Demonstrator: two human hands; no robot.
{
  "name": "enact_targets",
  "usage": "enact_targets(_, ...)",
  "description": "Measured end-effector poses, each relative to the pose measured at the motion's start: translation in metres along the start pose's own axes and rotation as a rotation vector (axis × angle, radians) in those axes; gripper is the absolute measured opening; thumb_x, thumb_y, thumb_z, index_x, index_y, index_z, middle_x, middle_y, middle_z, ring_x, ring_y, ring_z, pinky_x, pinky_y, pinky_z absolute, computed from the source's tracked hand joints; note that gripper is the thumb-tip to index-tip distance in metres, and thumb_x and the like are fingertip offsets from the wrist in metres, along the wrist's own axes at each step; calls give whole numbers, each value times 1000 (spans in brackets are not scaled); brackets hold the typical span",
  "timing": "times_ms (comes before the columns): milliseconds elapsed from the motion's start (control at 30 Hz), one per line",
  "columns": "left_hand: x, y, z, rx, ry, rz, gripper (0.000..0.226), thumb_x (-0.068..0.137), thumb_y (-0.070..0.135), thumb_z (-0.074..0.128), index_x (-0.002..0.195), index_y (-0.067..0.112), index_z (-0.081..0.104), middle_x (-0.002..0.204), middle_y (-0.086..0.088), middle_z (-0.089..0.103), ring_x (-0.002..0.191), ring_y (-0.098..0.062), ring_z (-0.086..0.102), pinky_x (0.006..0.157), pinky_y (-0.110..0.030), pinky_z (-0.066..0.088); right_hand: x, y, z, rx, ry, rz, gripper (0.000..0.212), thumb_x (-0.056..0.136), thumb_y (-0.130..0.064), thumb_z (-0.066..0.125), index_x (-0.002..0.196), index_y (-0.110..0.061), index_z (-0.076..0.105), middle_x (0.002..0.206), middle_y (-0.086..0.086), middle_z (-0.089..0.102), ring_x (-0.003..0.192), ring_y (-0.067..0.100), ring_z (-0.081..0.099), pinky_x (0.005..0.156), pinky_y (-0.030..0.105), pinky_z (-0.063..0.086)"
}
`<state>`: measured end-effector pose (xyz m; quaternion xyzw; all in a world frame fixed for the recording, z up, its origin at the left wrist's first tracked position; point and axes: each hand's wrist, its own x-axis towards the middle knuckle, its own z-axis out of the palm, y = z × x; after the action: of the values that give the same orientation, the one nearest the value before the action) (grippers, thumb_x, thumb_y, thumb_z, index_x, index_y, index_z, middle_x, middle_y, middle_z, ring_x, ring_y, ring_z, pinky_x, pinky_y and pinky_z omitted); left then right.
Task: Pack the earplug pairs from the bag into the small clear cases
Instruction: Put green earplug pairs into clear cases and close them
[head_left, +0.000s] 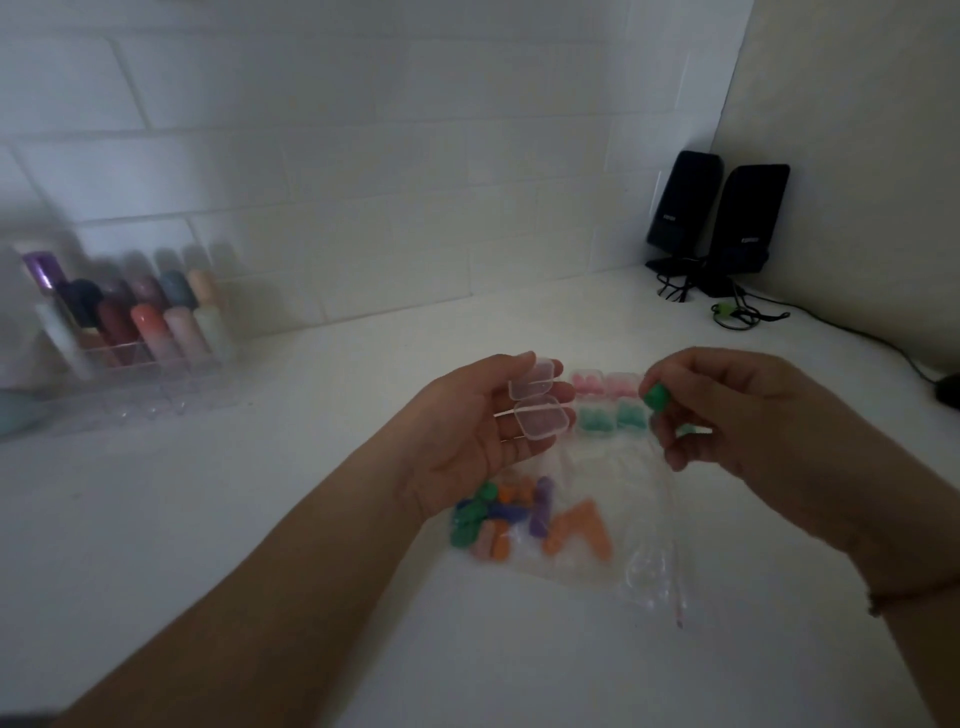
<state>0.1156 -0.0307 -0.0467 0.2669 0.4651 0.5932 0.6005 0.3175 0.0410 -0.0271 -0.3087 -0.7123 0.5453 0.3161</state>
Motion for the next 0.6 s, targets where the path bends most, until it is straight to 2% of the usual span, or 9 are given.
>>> enact_targets(33,-1,0,1,-5,-9,-2,34,95,24,50,116,1,65,114,-18,68,85,-24,69,70,-28,57,-1,0,4,52,-4,-19,23,91,-19,53,78,-10,70,73,6,69,66,22,65,53,25,52)
enact_targets(100,-2,0,2,-20,-34,-8,35,95,22,50,116,-1,65,120,-20,66,90,-27,67,73,-30,58,-3,-2,13,63,45,-138,16,91,-12,53,86,-5,66,83,7,74,72,24,72,51,24,54)
enact_targets(200,-4,-1,2,-43,-76,-12,29,96,18,49,109,-1,66,108,-18,70,83,-23,71,78,-32,58,-5,-1,23,14,78,-313,16,89,1,58,89,-11,69,80,9,74,67,25,71,52,24,52)
enact_targets(300,-5,-1,2,-29,-111,-11,35,88,20,55,113,-3,64,103,-17,70,85,-21,71,81,-32,57,-8,0,26,-81,38,-375,18,85,-7,64,88,-23,73,73,2,71,58,13,63,55,19,50)
enact_targets(400,-6,-2,2,-12,-127,-11,48,81,26,59,118,-3,62,108,-19,67,89,-22,68,84,-34,56,-11,0,33,-409,53,-492,20,88,-24,66,96,-42,69,82,-17,66,71,4,61,62,8,44)
enact_targets(500,-8,-3,4,11,-167,-11,44,88,31,56,116,-2,63,110,-21,65,80,-20,67,73,-30,60,-13,0,43,-643,129,-564,23,79,-38,69,102,-42,65,78,-31,57,70,-4,54,63,3,36)
enact_targets(533,-8,-3,5,17,-179,-10,42,91,31,54,115,-2,64,110,-21,64,73,-17,67,67,-27,59,-14,0,44,-672,160,-566,21,77,-41,70,96,-40,64,75,-34,55,68,-5,52,62,4,35)
enact_targets(600,-9,-3,5,32,-192,-9,47,92,33,52,119,-5,61,113,-23,61,68,-14,64,65,-24,56,-13,2,46,-714,218,-583,18,74,-45,71,82,-35,59,69,-33,50,66,-6,50,61,5,34)
